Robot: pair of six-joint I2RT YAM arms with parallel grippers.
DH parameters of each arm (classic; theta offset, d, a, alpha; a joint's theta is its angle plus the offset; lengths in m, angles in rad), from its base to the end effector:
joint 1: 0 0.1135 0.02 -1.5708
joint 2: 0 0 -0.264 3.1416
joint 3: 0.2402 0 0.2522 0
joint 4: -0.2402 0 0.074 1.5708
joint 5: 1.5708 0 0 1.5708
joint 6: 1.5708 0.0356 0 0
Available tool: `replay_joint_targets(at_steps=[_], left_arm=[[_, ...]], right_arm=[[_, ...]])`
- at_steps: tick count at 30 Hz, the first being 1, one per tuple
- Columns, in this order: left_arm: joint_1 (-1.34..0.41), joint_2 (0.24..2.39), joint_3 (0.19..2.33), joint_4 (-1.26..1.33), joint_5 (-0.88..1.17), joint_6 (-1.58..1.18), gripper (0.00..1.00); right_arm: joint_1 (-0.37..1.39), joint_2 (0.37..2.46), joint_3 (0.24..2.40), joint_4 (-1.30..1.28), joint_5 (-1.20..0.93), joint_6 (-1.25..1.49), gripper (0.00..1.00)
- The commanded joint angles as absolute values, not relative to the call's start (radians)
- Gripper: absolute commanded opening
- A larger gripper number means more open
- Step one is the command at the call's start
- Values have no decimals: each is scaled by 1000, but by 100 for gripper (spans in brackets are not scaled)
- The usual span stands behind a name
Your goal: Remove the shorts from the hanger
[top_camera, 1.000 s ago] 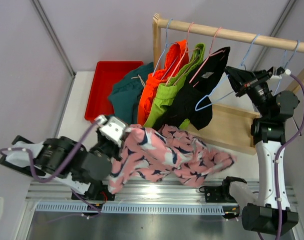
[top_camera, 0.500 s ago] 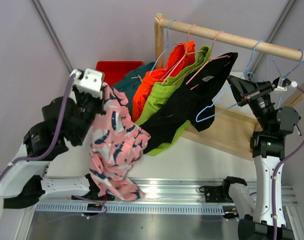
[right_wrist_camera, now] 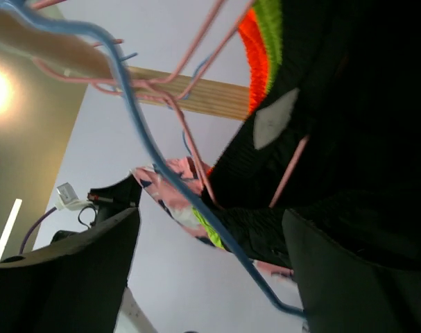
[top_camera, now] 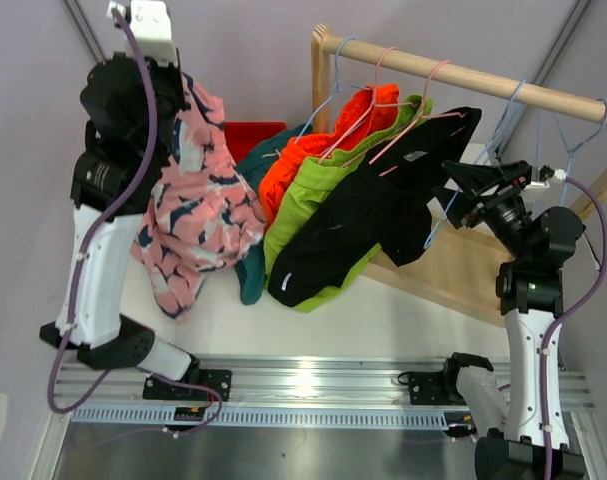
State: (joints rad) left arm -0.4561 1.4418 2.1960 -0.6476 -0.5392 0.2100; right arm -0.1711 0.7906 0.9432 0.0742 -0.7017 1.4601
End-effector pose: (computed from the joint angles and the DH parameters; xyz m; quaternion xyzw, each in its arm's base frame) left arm 0.2122 -0.0838 0.5979 0.0234 0.6736 0.0887 0.7333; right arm 0.1674 -0.0056 0.4204 0.2413 0.5966 0.6126 0.4589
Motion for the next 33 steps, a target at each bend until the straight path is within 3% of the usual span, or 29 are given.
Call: replay_joint_targets(at_steps=[1, 10, 12, 13, 14, 15, 16, 22, 27, 33], left_arm=[[-381, 1584, 2367, -606, -446, 184, 0], [-279, 1859, 2502, -502, -353, 94, 0], [-275, 1920, 2508, -486, -360, 91, 8], [-275, 1933, 2496, -465, -365, 78, 16], [-275, 1940, 2464, -450, -359, 71, 60], [-275, 1942, 2441, -433, -350, 58, 92], [-275, 1941, 2397, -407, -344, 49, 99], [-275, 1936, 2350, -468, -362, 9, 99], [-276, 1800, 2249, -514, -367, -103, 99], [-314, 1459, 1814, -394, -312, -130, 99]], right_arm=[[-179, 782, 940, 23, -773, 1424, 97], [-175, 706, 988, -185, -724, 1252, 99], [-172, 687, 996, -225, -723, 1232, 99], [-172, 683, 1002, -232, -721, 1227, 99], [-170, 664, 1009, -254, -716, 1209, 99], [-169, 657, 1023, -274, -710, 1192, 99], [-167, 649, 1040, -305, -687, 1169, 99], [-155, 585, 1213, -578, -516, 988, 99], [-140, 494, 1298, -732, -338, 925, 99], [-140, 517, 1400, -638, -417, 899, 99]])
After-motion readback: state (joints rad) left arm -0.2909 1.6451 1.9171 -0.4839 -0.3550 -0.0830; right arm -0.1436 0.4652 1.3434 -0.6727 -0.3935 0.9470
